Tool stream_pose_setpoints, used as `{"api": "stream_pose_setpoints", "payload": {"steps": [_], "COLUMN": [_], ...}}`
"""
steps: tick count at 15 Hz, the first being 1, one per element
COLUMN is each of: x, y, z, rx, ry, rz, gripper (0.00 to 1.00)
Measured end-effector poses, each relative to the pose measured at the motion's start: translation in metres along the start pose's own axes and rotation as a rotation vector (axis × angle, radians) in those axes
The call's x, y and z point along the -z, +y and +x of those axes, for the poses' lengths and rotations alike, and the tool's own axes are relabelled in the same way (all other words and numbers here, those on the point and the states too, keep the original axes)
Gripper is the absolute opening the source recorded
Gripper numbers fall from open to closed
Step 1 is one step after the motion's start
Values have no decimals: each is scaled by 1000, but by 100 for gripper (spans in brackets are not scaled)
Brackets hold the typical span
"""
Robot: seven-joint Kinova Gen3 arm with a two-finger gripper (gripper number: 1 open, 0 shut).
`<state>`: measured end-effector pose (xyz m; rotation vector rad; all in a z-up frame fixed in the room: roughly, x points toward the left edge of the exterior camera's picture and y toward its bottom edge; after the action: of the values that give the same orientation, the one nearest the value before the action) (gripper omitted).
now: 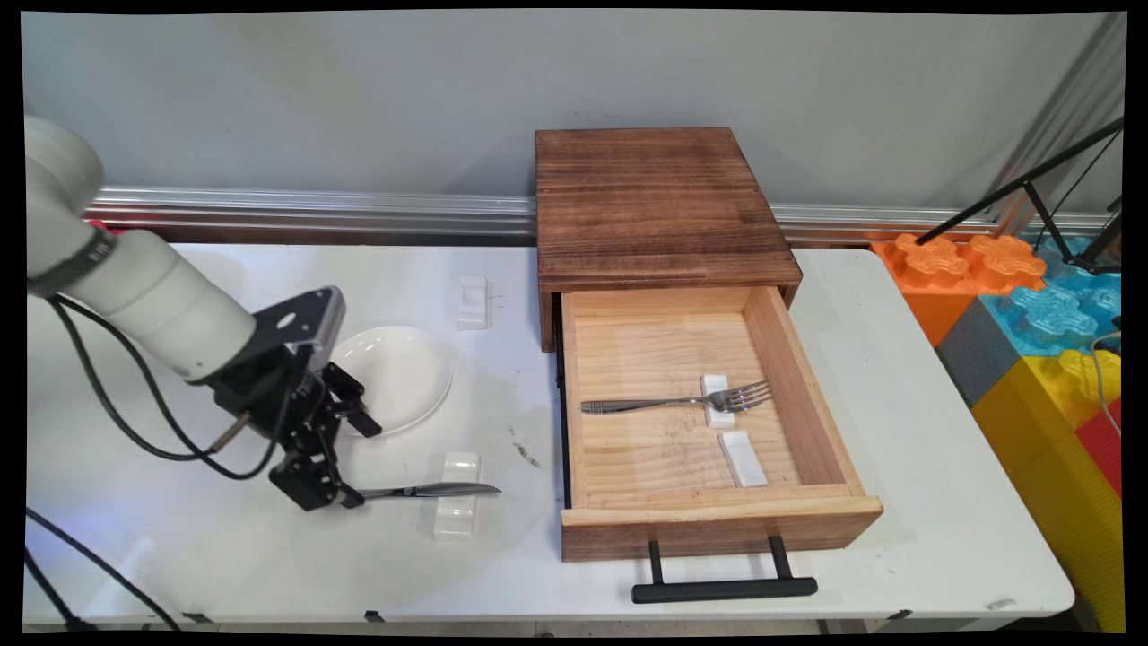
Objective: Pick up the knife from the right of the white plate
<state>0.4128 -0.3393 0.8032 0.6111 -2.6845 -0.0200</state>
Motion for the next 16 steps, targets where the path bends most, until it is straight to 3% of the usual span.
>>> {"api": "stream_pose_setpoints", "payload": {"steps": [16], "x": [-46], "y": [-1], "z": [10], "rx": [-14], "ry": [0], "rz": [-1], "gripper": [100]}}
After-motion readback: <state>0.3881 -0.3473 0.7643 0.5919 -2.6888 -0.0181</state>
